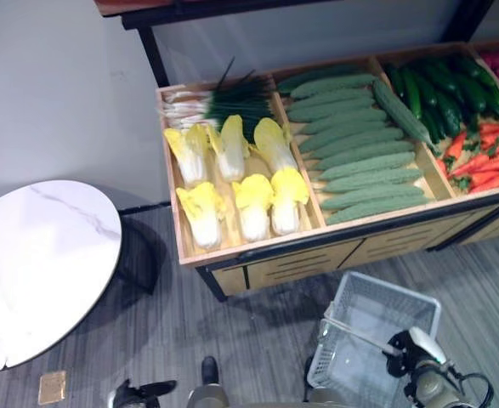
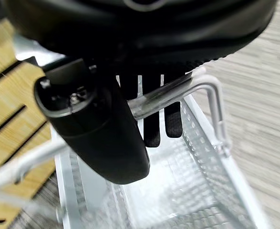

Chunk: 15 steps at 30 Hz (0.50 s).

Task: Get the vegetables into the basket

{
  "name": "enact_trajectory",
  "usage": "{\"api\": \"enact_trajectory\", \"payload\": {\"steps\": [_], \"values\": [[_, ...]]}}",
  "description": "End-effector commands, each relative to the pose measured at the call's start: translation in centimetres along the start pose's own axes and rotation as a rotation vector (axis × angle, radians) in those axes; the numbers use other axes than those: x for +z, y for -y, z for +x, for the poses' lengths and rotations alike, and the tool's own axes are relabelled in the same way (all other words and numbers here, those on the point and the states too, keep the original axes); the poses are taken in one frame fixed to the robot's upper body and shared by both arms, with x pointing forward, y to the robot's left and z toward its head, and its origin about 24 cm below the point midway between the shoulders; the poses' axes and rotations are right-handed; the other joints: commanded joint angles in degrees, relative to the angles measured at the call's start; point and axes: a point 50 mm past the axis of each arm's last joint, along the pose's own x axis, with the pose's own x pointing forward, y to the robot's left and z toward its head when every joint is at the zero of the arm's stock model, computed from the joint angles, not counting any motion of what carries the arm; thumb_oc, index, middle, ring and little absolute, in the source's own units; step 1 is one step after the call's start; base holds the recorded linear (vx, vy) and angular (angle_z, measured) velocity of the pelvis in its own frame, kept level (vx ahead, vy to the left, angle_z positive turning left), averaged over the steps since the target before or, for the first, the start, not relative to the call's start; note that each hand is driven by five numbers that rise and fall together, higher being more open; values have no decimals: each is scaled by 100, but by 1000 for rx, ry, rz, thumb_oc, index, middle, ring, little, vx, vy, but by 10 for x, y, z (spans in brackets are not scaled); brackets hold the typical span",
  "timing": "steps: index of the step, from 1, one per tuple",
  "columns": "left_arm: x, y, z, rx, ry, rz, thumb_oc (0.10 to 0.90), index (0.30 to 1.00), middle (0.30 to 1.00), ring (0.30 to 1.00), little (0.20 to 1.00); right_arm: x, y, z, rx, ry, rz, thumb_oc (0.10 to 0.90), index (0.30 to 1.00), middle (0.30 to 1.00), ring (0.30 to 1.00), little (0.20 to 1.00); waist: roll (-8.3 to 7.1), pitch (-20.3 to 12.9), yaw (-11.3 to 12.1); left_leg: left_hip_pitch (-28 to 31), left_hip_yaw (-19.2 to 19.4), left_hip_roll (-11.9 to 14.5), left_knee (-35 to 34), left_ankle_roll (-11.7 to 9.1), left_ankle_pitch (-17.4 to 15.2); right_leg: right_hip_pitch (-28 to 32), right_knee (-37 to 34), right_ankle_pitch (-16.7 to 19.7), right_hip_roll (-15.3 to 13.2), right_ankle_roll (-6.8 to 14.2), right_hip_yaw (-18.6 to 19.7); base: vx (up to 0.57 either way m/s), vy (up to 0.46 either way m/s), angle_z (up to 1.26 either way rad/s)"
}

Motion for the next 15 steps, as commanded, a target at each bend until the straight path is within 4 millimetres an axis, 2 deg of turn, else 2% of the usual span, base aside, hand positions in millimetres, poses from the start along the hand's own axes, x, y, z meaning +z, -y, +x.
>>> {"api": "enact_trajectory", "payload": {"steps": [1, 2, 4, 5, 6, 7, 8, 9, 11, 12, 13, 15], "values": [[59, -27, 9, 204, 191, -91, 900, 1000, 1000, 1000, 1000, 16, 8, 5, -74, 23, 128, 400, 300, 300, 300, 300, -430, -8, -3, 31, -163, -83, 3, -92, -246, 171, 8, -171, -367, 195, -122, 15, 42, 14], [61, -31, 9, 221, 196, -84, 900, 1000, 1000, 1000, 1000, 16, 4, 4, -69, 14, 148, 400, 300, 300, 300, 300, -433, -22, -16, 55, -149, -93, 3, -93, -260, 175, 8, -164, -379, 203, -116, 9, 40, 12], [85, -38, 8, 278, 293, -72, 900, 1000, 1000, 1000, 1000, 0, -1, 0, -68, -55, 166, 400, 300, 300, 300, 300, -418, -55, -45, 99, -123, -114, 3, -96, -296, 183, 8, -143, -407, 225, -113, 8, 51, 4], [85, -38, 8, 278, 293, -72, 900, 1000, 1000, 1000, 1000, 0, -2, 0, -68, -55, 166, 400, 300, 300, 300, 300, -420, -53, -43, 103, -121, -115, 3, -96, -297, 185, 8, -144, -408, 226, -111, 10, 57, 1], [110, -41, 4, 292, 411, -62, 900, 1000, 1000, 1000, 1000, -6, -5, -2, -62, -70, 162, 400, 300, 300, 300, 300, -413, -71, -75, 129, -100, -134, 3, -98, -314, 194, 8, -136, -423, 241, -95, 0, 0, 0], [110, -41, 4, 293, 411, -61, 900, 1000, 1000, 1000, 1000, -6, -5, -2, -62, -70, 162, 400, 300, 300, 300, 300, -415, -72, -72, 132, -97, -135, 3, -98, -315, 196, 8, -136, -424, 242, -92, 5, 41, -2], [136, -41, -4, 299, 551, -14, 900, 1000, 1000, 1000, 1000, -13, -7, -5, -65, -89, 172, 400, 300, 300, 300, 300, -411, -76, -96, 159, -82, -144, 3, -98, -331, 194, 8, -120, -442, 262, -82, 0, 15, -7], [136, -40, -4, 299, 551, -13, 900, 1000, 1000, 1000, 1000, -13, -7, -5, -65, -89, 172, 400, 300, 300, 300, 300, -412, -75, -93, 162, -80, -145, 3, -97, -332, 196, 8, -120, -443, 263, -81, -3, 20, -9], [167, -35, -21, 295, 744, 43, 900, 1000, 1000, 1000, 1000, -14, -9, -6, -67, -82, 183, 400, 300, 300, 300, 300, -413, -72, -113, 164, -72, -146, 3, -97, -334, 191, 8, -101, -463, 279, -62, -10, 11, -13], [175, -32, -27, 292, 801, 54, 900, 1000, 1000, 1000, 1000, -15, -10, -7, -68, -86, 187, 400, 300, 300, 300, 300, -418, -71, -108, 168, -67, -146, 3, -96, -339, 186, 8, -102, -473, 285, -54, -16, 10, -7], [193, -27, -41, 273, 917, 71, 900, 1000, 1000, 1000, 1000, -14, -12, -7, -64, -80, 195, 400, 300, 300, 300, 300, -420, -75, -123, 173, -57, -150, 3, -98, -343, 181, 8, -98, -477, 294, -55, -12, 8, -4], [203, -23, -50, 270, 980, 71, 900, 1000, 1000, 1000, 1000, -12, -14, -7, -55, -72, 204, 400, 300, 300, 300, 300, -435, -84, -147, 194, -13, -139, 3, -99, -355, 173, 8, -93, -484, 300, -14, -1, 8, -4]]}}
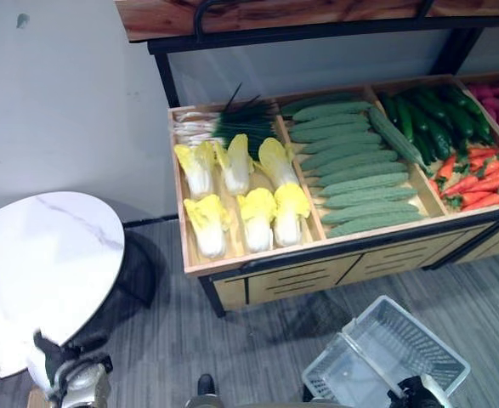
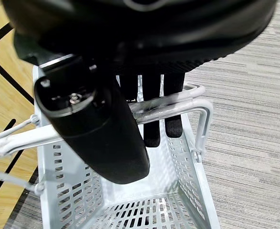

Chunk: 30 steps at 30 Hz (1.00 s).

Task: Get the vegetables into the basket

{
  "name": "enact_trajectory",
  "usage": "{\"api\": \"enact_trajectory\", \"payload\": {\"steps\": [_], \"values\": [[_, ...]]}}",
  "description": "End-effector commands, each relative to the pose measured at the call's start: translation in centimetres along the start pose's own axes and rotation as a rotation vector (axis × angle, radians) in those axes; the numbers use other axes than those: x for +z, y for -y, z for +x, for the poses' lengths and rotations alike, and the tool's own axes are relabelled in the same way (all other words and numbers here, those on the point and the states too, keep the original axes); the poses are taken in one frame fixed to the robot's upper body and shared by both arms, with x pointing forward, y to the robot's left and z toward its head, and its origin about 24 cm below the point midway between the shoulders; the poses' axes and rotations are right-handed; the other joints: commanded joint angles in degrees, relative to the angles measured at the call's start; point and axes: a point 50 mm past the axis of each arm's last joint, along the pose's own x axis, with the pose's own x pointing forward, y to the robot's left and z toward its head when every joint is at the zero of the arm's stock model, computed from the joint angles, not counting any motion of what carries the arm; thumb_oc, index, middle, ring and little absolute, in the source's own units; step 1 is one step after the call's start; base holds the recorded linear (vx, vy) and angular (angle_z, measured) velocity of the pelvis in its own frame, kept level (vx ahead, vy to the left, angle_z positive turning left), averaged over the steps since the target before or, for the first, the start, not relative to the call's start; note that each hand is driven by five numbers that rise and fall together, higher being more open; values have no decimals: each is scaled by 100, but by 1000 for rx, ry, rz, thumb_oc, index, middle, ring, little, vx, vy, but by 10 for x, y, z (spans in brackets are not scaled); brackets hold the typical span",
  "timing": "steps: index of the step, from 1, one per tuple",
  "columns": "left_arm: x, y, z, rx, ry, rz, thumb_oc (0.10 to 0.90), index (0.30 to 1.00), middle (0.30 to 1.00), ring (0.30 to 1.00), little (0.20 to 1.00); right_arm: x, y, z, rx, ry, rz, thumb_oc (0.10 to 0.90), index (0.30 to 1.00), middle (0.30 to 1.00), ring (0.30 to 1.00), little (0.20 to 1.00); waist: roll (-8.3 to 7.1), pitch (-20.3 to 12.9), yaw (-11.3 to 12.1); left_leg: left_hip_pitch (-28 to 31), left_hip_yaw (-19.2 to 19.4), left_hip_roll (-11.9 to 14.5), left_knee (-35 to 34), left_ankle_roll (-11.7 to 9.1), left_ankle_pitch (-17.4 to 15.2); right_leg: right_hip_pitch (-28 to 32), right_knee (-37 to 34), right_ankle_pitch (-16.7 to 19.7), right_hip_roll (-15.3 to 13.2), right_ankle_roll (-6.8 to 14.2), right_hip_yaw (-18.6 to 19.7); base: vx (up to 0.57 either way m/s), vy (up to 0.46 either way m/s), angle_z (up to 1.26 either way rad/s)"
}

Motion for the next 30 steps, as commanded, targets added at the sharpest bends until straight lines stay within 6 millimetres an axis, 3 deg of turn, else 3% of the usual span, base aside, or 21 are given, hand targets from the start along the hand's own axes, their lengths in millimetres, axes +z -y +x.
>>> {"api": "enact_trajectory", "payload": {"steps": [1, 3, 4, 8, 16, 30], "values": [[56, -9, 22, 102, 271, 28, 900, 1000, 1000, 1000, 1000, 29, 11, 7, -72, 86, 68, 400, 300, 300, 300, 300, -277, 94, -82, 78, -88, 5, 8, -142, -295, 113, 27, -125, -369, 241, -76, -2, 10, -15], [118, 5, 8, 59, 550, -24, 900, 1000, 1000, 1000, 1000, 33, 7, 6, -55, 107, 62, 400, 300, 300, 300, 300, -300, 78, -186, 133, 13, 18, 8, -146, -338, 62, 27, -93, -389, 257, 6, -4, -2, -24], [118, 5, 8, 59, 551, -24, 900, 1000, 1000, 1000, 1000, 33, 8, 6, -55, 106, 62, 400, 300, 300, 300, 300, -300, 78, -182, 134, 15, 18, 8, -146, -339, 61, 27, -93, -389, 257, 9, -1, -11, -16], [154, 28, -12, -67, 745, 28, 900, 1000, 1000, 1000, 1000, 36, 7, 6, -38, 125, 48, 400, 300, 300, 300, 300, -291, 69, -320, 188, 115, 28, 8, -139, -377, 2, 27, -64, -391, 264, 127, 3, 2, -14], [174, 63, -33, -195, 816, 13, 900, 1000, 1000, 1000, 1000, 42, 4, 5, -21, 154, 27, 400, 300, 300, 300, 300, -266, 58, -485, 243, 243, 46, 8, -140, -399, -71, 27, -54, -359, 253, 253, 7, -10, -12], [175, 108, -52, -288, 761, 9, 900, 1000, 1000, 1000, 1000, 58, 3, 5, -37, 208, 13, 400, 300, 300, 300, 300, -284, 110, -712, 173, 417, 141, 8, -164, -362, -347, 27, -1, -229, 215, 500, 2, -23, -11]]}}
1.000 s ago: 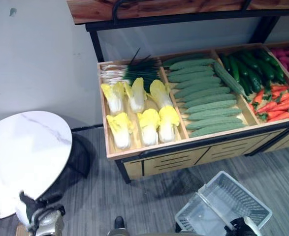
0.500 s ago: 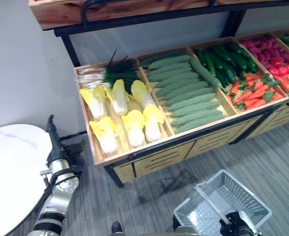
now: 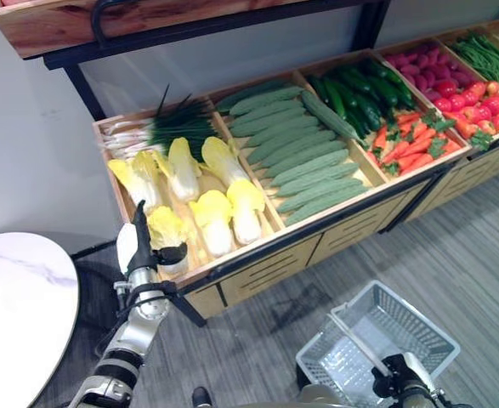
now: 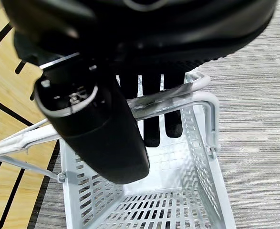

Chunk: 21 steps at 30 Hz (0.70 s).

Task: Get the vegetables into the basket

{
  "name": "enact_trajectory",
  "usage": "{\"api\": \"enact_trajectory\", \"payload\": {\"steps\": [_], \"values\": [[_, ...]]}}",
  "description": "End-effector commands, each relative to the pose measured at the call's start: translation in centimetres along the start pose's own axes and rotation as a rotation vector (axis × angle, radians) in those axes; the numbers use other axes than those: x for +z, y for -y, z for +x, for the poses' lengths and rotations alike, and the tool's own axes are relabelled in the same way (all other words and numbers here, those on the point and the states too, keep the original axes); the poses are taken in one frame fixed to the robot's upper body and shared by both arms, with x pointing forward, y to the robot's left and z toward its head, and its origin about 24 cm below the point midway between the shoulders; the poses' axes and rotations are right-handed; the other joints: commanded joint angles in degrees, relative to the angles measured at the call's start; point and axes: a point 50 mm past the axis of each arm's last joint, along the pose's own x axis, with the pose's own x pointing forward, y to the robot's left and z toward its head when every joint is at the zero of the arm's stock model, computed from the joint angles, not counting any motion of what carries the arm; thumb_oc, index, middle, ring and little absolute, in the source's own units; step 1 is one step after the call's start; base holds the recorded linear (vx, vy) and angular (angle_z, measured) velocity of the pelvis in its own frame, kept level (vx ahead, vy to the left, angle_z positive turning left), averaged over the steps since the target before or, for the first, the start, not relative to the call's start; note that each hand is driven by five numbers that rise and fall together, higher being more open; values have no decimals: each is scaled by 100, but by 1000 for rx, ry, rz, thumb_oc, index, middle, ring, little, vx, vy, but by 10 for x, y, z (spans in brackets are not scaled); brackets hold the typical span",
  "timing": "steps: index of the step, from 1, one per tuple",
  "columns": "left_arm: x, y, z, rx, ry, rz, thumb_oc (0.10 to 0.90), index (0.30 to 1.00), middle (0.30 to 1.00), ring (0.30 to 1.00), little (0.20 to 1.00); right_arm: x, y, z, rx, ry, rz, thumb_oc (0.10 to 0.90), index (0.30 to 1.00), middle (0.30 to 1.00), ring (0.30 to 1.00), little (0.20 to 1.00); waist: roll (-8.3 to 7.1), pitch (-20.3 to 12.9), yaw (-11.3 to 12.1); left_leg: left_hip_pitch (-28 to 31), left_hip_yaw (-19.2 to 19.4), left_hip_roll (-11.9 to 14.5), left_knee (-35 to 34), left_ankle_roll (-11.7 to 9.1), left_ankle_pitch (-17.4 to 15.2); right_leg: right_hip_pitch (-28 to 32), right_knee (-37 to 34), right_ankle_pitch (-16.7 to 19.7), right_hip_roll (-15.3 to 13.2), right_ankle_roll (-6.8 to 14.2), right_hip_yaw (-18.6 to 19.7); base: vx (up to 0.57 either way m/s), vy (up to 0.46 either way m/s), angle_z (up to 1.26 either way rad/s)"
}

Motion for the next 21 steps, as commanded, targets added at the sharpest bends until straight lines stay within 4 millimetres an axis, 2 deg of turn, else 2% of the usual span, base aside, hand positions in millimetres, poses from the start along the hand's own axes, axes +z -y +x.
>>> {"api": "enact_trajectory", "payload": {"steps": [1, 7, 13, 17, 18, 21], "values": [[57, -25, 43, 152, 227, -14, 900, 1000, 1000, 1000, 1000, 25, 5, 5, -39, 91, -4, 400, 300, 300, 300, 300, -290, 78, -9, -22, -310, 102, 10, -108, -261, -21, 32, -102, -316, 230, -215, -5, -16, -10], [59, -19, 47, 162, 208, -9, 900, 1000, 1000, 1000, 1000, 32, 8, 7, -65, 105, 2, 400, 300, 300, 300, 300, -310, 140, -55, -132, -258, 153, 10, -128, -219, -201, 32, -61, -261, 226, -143, -8, -15, -3], [55, -12, 51, 310, 77, -70, 900, 1000, 1000, 1000, 1000, 39, 2, 7, -75, 116, -20, 400, 300, 300, 300, 300, -361, 208, -107, -166, -186, 224, 10, -156, -179, -328, 32, -52, -173, 187, -48, 18, -33, -13], [34, 0, 39, 330, -56, -107, 900, 1000, 1000, 1000, 1000, 41, -1, 7, -86, 113, -20, 400, 300, 300, 300, 300, -356, 241, -81, -120, -193, 232, 10, -155, -178, -300, 32, -70, -154, 159, -53, 8, -6, 0], [10, 7, 26, 324, -179, -134, 900, 1000, 1000, 1000, 1000, 41, -3, 6, -90, 107, -14, 400, 300, 300, 300, 300, -361, 239, -52, -71, -187, 225, 10, -145, -188, -249, 32, -83, -148, 152, -59, 0, 0, 0], [-25, 22, 3, 246, -364, -120, 900, 1000, 1000, 1000, 1000, 38, -1, 7, -104, 85, -9, 400, 300, 300, 300, 300, -343, 238, -18, -19, -190, 202, 10, -129, -209, -177, 32, -99, -159, 147, -92, 0, 0, 0]]}}
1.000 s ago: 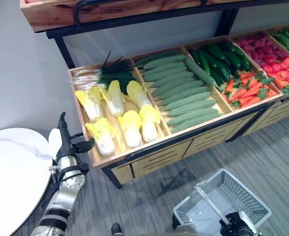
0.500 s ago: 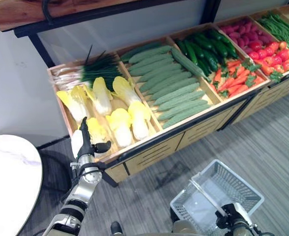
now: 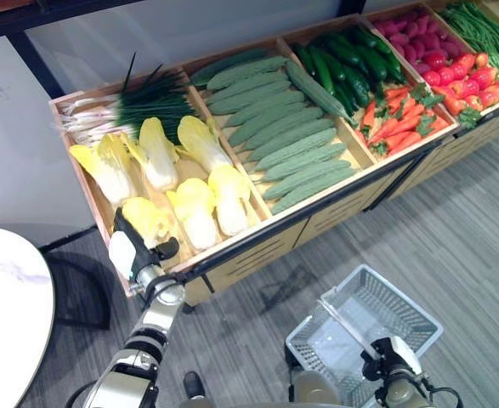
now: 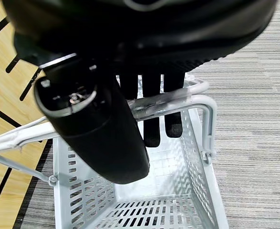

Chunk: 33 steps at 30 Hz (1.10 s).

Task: Get the vegetables into the basket

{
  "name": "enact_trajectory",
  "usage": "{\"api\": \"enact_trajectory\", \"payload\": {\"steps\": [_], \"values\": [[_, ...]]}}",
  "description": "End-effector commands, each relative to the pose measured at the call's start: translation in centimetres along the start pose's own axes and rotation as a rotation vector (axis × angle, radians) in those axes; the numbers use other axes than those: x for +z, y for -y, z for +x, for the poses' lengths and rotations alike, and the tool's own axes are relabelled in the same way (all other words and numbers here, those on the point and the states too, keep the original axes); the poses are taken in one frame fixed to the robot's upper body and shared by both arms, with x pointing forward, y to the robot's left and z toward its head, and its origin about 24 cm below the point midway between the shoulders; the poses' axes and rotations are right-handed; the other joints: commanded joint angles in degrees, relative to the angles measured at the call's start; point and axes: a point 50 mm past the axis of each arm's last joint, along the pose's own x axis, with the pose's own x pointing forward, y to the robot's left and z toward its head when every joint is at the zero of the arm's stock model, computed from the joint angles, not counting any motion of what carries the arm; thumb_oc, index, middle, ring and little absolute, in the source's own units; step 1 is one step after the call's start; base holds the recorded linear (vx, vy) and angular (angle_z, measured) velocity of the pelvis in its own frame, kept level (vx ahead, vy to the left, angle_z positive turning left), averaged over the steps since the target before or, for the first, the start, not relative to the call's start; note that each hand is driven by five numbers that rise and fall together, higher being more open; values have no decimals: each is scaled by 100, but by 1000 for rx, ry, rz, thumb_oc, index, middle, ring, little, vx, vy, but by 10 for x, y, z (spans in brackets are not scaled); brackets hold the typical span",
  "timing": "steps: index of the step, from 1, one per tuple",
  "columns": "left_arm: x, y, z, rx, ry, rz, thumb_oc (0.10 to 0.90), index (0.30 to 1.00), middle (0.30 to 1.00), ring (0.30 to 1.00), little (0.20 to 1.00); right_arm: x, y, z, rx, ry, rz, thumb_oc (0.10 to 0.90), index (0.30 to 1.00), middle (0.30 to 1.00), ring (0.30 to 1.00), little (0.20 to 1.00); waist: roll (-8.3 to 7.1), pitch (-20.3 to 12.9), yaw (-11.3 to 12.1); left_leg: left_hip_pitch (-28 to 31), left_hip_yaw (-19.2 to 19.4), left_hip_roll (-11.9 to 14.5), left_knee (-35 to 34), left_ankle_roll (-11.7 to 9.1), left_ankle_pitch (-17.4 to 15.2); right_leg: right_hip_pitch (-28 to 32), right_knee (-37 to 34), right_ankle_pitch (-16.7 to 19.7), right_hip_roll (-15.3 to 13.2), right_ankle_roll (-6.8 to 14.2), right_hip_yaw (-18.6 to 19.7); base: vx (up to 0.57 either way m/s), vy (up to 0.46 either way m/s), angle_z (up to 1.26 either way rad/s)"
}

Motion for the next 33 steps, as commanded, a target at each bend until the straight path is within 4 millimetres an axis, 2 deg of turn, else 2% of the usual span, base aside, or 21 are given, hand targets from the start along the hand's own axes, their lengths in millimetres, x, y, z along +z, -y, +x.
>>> {"api": "enact_trajectory", "payload": {"steps": [1, 2, 4, 8, 9, 10, 12, 13, 14, 15, 16, 19, 20, 21, 22, 27, 28, 30, 31, 32, 33], "values": [[-7, 5, 4, -9, -146, -48, 573, 542, 542, 542, 542, 6, 7, 3, -56, 11, 17, 400, 300, 300, 300, 300, -176, -30, 46, 25, -400, 97, 10, -93, -168, 6, 2, -130, -291, 183, -293, 0, 0, 0], [-13, 9, 0, -54, -172, -28, 400, 300, 300, 300, 300, 5, 7, 3, -57, 3, 16, 400, 300, 300, 300, 300, -171, -28, 48, 25, -402, 91, 10, -88, -167, 8, 2, -126, -296, 185, -297, -4, 30, 1], [-24, 14, -6, -136, -223, -4, 400, 300, 300, 300, 300, 4, 11, 5, -61, -12, 8, 400, 300, 300, 300, 300, -124, -25, 56, 23, -441, 68, 10, -73, -172, 27, 2, -118, -323, 196, -324, -1, 62, 2], [-9, 12, 3, -147, -168, -48, 400, 300, 300, 300, 300, 2, 12, 5, -54, -8, -20, 400, 300, 300, 300, 300, -106, -42, 58, 68, -451, 32, 10, -57, -211, 79, 2, -121, -347, 208, -328, 2, 34, 3], [11, 10, 9, -129, -90, -104, 400, 300, 300, 300, 300, 1, 13, 5, -51, -9, -24, 400, 300, 300, 300, 300, -107, -51, 70, 80, -463, 24, 10, -53, -225, 99, 2, -129, -352, 209, -337, 0, 0, 0], [11, 10, 9, -129, -90, -104, 400, 300, 300, 300, 300, 1, 12, 5, -51, -9, -24, 400, 300, 300, 300, 300, -107, -51, 69, 82, -464, 24, 10, -53, -225, 101, 2, -130, -353, 209, -337, 0, 0, 0], [36, 5, 15, -102, 3, -179, 400, 300, 300, 300, 300, -1, 13, 5, -51, -16, -22, 400, 300, 300, 300, 300, -107, -61, 89, 91, -484, 16, 10, -48, -235, 127, 2, -137, -362, 214, -363, 4, 5, 8], [72, -7, 19, -50, 152, -278, 400, 300, 300, 300, 300, -2, 12, 4, -48, -17, -13, 400, 300, 300, 300, 300, -117, -50, 121, 119, -521, 6, 10, -41, -264, 181, 2, -160, -374, 230, -391, -3, -1, 10], [72, -8, 19, -50, 152, -277, 400, 300, 300, 300, 300, -2, 11, 4, -48, -17, -13, 400, 300, 300, 300, 300, -121, -66, 118, 97, -521, 3, 10, -41, -250, 159, 2, -149, -377, 227, -388, -7, -1, 6], [99, -19, 19, -18, 281, -325, 400, 300, 300, 300, 300, -4, 10, 3, -40, -21, -6, 400, 300, 300, 300, 300, -138, -72, 144, 95, -533, 5, 10, -39, -258, 179, 2, -157, -389, 237, -412, -11, -2, 9], [99, -19, 19, -18, 281, -324, 400, 300, 300, 300, 300, -4, 10, 3, -40, -21, -7, 400, 300, 300, 300, 300, -138, -73, 142, 96, -534, 4, 10, -38, -258, 182, 2, -158, -390, 237, -414, -5, 2, 7], [131, -39, 12, 21, 447, -410, 400, 300, 300, 300, 300, -6, 7, 1, -23, -26, 6, 400, 300, 300, 300, 300, -168, -81, 184, 96, -569, 6, 10, -31, -271, 223, 2, -172, -406, 252, -448, -6, 1, 9], [150, -52, 4, 36, 552, -480, 400, 300, 300, 300, 300, -7, 5, 0, -17, -31, 20, 400, 300, 300, 300, 300, -189, -83, 220, 87, -588, 1, 10, -28, -282, 238, 2, -180, -409, 256, -468, -15, 0, 6], [150, -52, 4, 36, 551, -480, 400, 300, 300, 300, 300, -7, 5, 0, -17, -31, 20, 400, 300, 300, 300, 300, -190, -85, 217, 88, -590, 0, 10, -27, -282, 240, 2, -181, -410, 256, -469, -8, -3, 6], [161, -59, -2, 42, 609, -534, 400, 300, 300, 300, 300, -8, 3, -1, -13, -37, 27, 400, 300, 300, 300, 300, -206, -92, 240, 86, -599, -3, 10, -26, -287, 249, 2, -181, -414, 260, -480, -4, -3, 7], [182, -75, -16, 61, 757, -581, 400, 300, 300, 300, 300, -11, -3, -3, 9, -49, 51, 400, 300, 300, 300, 300, -263, -129, 279, 82, -617, -15, 10, -18, -312, 268, 2, -170, -446, 273, -513, -4, -1, 2], [190, -77, -25, 24, 829, -577, 400, 300, 300, 300, 300, -12, -5, -4, 14, -50, 62, 400, 300, 300, 300, 300, -275, -131, 280, 77, -624, -19, 10, -14, -316, 269, 2, -163, -459, 278, -526, -16, 9, 5], [187, -71, -38, -261, 869, -631, 400, 300, 300, 300, 300, -15, -4, -5, 20, -58, 86, 400, 300, 300, 300, 300, -254, -111, 287, 103, -636, -46, 10, -1, -340, 310, 2, -171, -474, 292, -530, -11, 20, 6], [187, -72, -38, -262, 869, -631, 400, 300, 300, 300, 300, -14, -4, -5, 21, -57, 86, 400, 300, 300, 300, 300, -264, -126, 286, 77, -633, -50, 10, 1, -318, 281, 2, -153, -478, 288, -522, 0, 0, 0], [184, -70, -43, -464, 816, -769, 400, 300, 300, 300, 300, -16, -2, -4, 24, -63, 96, 400, 300, 300, 300, 300, -231, -116, 294, 103, -642, -58, 10, 4, -328, 313, 2, -158, -482, 291, -532, 0, 0, 0], [184, -72, -43, -501, 806, -819, 400, 300, 300, 300, 300, -16, -3, -4, 37, -66, 92, 400, 300, 300, 300, 300, -231, -145, 296, 88, -642, -69, 10, 7, -316, 297, 2, -146, -491, 285, -528, 0, 0, 0]]}}
